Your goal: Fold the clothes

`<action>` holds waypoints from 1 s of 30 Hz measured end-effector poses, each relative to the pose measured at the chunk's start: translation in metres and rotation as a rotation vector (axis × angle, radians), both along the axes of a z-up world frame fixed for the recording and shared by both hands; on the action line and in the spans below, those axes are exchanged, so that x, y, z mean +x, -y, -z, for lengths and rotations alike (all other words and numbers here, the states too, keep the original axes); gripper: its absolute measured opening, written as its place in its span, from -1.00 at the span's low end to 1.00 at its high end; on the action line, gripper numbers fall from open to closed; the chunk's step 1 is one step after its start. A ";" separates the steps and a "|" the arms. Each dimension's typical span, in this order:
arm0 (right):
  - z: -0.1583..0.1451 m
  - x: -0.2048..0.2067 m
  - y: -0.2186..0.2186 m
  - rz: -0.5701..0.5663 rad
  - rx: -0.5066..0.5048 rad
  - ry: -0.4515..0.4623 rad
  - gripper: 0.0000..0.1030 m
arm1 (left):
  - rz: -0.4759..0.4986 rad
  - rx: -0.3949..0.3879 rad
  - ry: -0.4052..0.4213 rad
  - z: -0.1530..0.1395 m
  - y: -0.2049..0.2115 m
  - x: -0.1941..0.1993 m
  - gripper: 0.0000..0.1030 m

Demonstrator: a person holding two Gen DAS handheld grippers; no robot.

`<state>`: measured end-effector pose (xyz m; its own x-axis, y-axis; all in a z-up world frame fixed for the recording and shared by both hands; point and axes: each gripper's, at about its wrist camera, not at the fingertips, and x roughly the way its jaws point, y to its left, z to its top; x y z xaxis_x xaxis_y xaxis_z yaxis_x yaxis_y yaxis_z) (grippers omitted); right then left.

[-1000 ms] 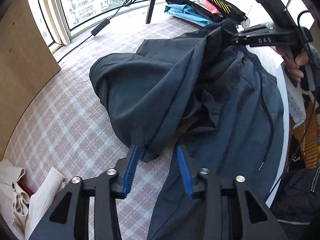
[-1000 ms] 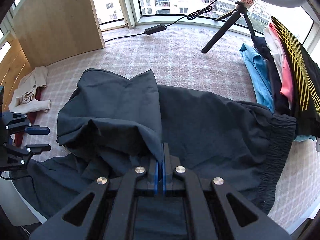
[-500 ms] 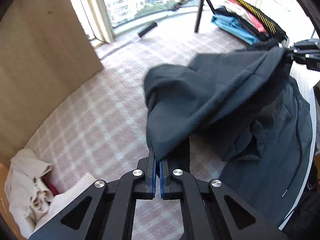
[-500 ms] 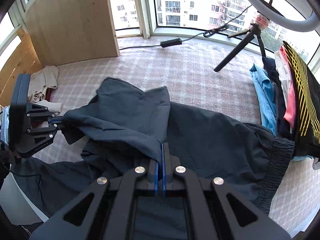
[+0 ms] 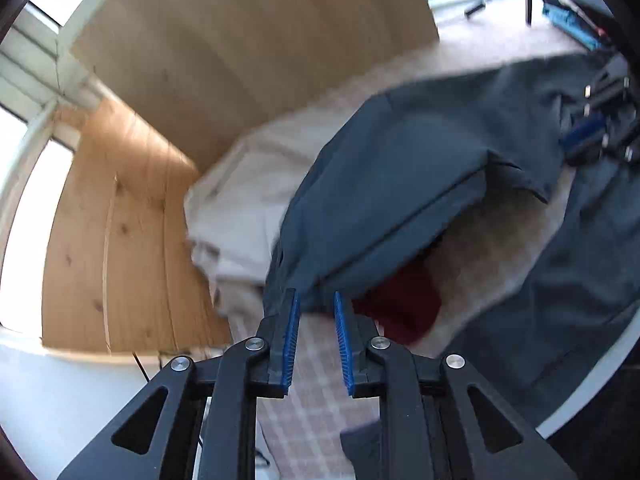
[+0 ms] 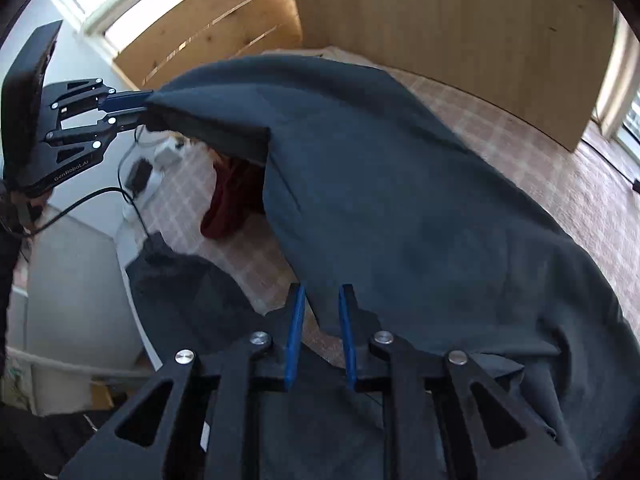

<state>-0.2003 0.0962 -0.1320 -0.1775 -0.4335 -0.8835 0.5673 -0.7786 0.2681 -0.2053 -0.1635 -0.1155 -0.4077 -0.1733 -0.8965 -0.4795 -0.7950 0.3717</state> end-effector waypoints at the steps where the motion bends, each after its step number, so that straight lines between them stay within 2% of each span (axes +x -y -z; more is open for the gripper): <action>1: 0.005 0.006 0.005 -0.027 0.009 -0.004 -0.65 | -0.014 0.014 0.053 0.013 0.012 0.010 -0.64; 2: 0.008 0.011 0.005 -0.046 -0.002 0.014 -0.65 | -0.029 0.029 0.105 0.026 0.024 0.021 -0.64; 3: 0.010 0.013 0.001 -0.053 -0.013 0.038 -0.63 | -0.028 0.030 0.121 0.031 0.029 0.029 -0.64; 5: 0.008 0.016 -0.017 -0.041 -0.031 0.047 -0.60 | -0.031 0.074 0.096 0.026 0.031 0.032 -0.64; 8: 0.005 0.015 -0.046 0.023 -0.021 0.044 -0.56 | -0.066 0.209 0.037 0.009 0.028 -0.008 -0.59; 10: 0.005 0.008 -0.062 0.093 0.003 0.041 -0.56 | -0.037 0.215 -0.001 0.016 0.023 -0.046 -0.53; 12: 0.005 0.001 -0.078 0.162 0.028 0.037 -0.55 | -0.010 0.179 0.005 0.032 0.020 -0.080 -0.30; 15: -0.001 -0.002 -0.098 0.185 0.052 0.010 -0.55 | -0.002 0.256 0.131 0.057 0.022 -0.117 -0.26; 17: -0.003 -0.004 -0.115 0.207 0.061 -0.001 -0.52 | 0.032 0.199 0.181 0.080 0.017 -0.124 -0.22; 19: -0.005 -0.008 -0.135 0.237 0.065 -0.004 -0.45 | 0.040 0.152 0.220 0.095 0.011 -0.123 -0.25; 20: -0.006 -0.010 -0.147 0.258 0.067 -0.007 -0.43 | 0.042 0.144 0.213 0.096 0.008 -0.121 -0.48; 21: -0.008 -0.013 -0.159 0.273 0.072 -0.025 -0.43 | 0.045 0.137 0.205 0.096 0.006 -0.119 -0.62; 23: -0.012 -0.017 -0.183 0.304 0.084 -0.062 -0.42 | 0.049 0.160 0.185 0.083 0.003 -0.113 -0.97; 25: -0.014 -0.023 -0.206 0.325 0.122 -0.094 -0.36 | 0.047 0.151 0.135 0.062 0.001 -0.102 -0.98; 27: -0.014 -0.032 -0.227 0.326 0.163 -0.120 -0.17 | 0.054 0.144 0.079 0.037 0.000 -0.092 -0.98; 30: -0.006 -0.052 -0.251 0.291 0.238 -0.144 -0.15 | 0.049 0.109 -0.024 -0.006 0.002 -0.079 -0.98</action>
<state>-0.2527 0.3470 -0.1260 -0.3919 -0.1332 -0.9103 0.3329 -0.9429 -0.0054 -0.2841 -0.1653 -0.1093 -0.4350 -0.0549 -0.8987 -0.5106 -0.8071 0.2965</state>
